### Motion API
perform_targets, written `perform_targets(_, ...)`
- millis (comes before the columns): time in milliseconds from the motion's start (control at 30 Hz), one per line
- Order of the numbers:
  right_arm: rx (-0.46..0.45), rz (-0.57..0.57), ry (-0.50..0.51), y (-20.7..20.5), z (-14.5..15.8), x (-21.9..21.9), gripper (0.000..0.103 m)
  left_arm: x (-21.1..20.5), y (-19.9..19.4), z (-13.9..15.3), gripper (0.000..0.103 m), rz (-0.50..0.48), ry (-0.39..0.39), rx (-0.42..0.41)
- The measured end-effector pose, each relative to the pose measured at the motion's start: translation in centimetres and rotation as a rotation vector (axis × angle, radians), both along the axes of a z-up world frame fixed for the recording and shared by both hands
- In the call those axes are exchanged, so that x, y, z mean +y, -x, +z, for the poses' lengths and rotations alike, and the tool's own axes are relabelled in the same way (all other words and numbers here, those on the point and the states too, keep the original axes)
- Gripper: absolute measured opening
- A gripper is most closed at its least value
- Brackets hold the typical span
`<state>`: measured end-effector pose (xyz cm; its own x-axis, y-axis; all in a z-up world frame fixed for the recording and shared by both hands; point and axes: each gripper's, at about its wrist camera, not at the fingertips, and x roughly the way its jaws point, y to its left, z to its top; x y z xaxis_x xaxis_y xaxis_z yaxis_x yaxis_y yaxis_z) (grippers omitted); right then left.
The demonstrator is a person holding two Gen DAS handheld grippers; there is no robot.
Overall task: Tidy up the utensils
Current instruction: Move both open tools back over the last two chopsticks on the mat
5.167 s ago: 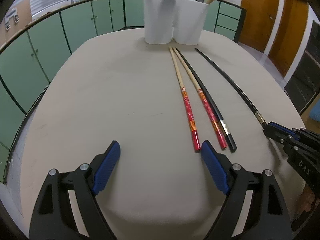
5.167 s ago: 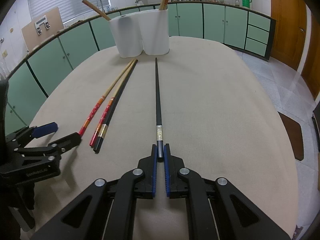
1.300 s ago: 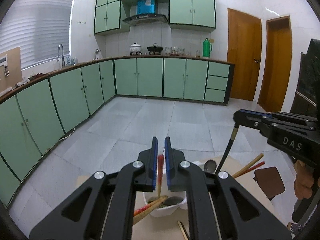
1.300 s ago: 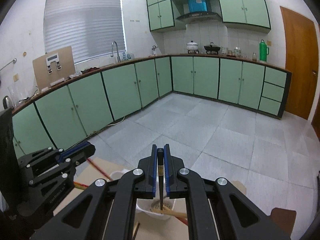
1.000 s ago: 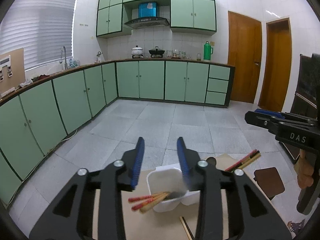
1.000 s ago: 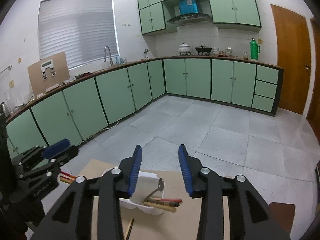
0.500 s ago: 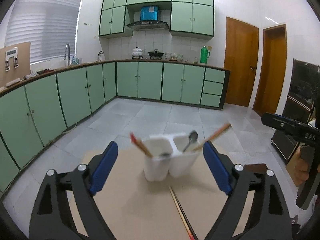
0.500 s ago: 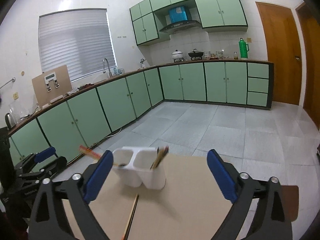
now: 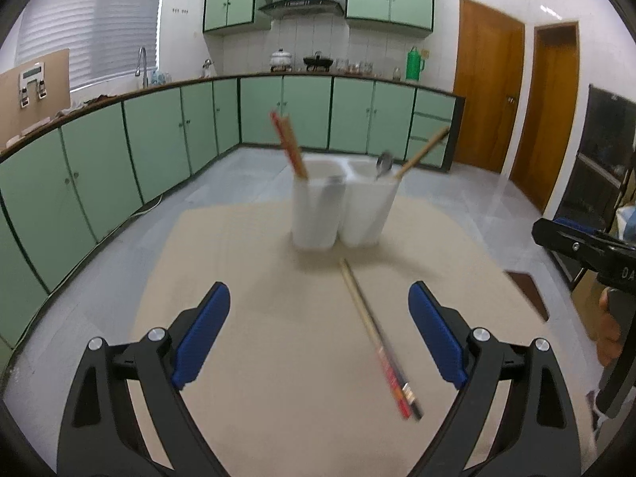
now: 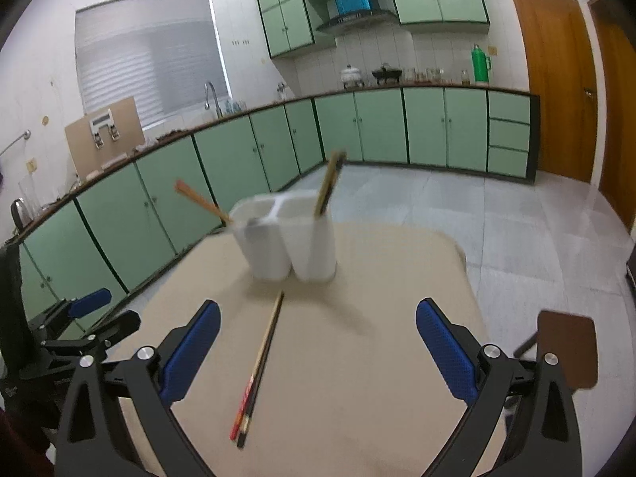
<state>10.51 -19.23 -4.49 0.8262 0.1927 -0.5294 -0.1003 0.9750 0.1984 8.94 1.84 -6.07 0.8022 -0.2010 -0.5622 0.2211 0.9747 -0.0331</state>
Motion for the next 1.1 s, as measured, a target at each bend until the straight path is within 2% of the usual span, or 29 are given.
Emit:
perform_targets(400, 0.161, 0.024, 0.057, 2.3, -7.9, 4.1, 0.097, 2.2, 2.4, -6.9, 0.088, 0.036, -0.068, 0.160)
perform_targets(633, 0.227, 0.074, 0.089, 2.7, -10.8, 7.0, 0.094, 3.2, 3.1, -8.6, 0.088, 0.057, -0.087, 0.198)
perform_targets(1000, 0.282, 0.124, 0.194, 2.7, -13.0, 9.8, 0.057, 3.8, 3.2, -8.4, 0.088, 0.073, -0.068, 0.205)
perform_targets(1100, 0.275, 0.130, 0.204, 2.7, -12.9, 10.0, 0.039, 3.6, 3.1, -8.5, 0.088, 0.070, -0.068, 0.205)
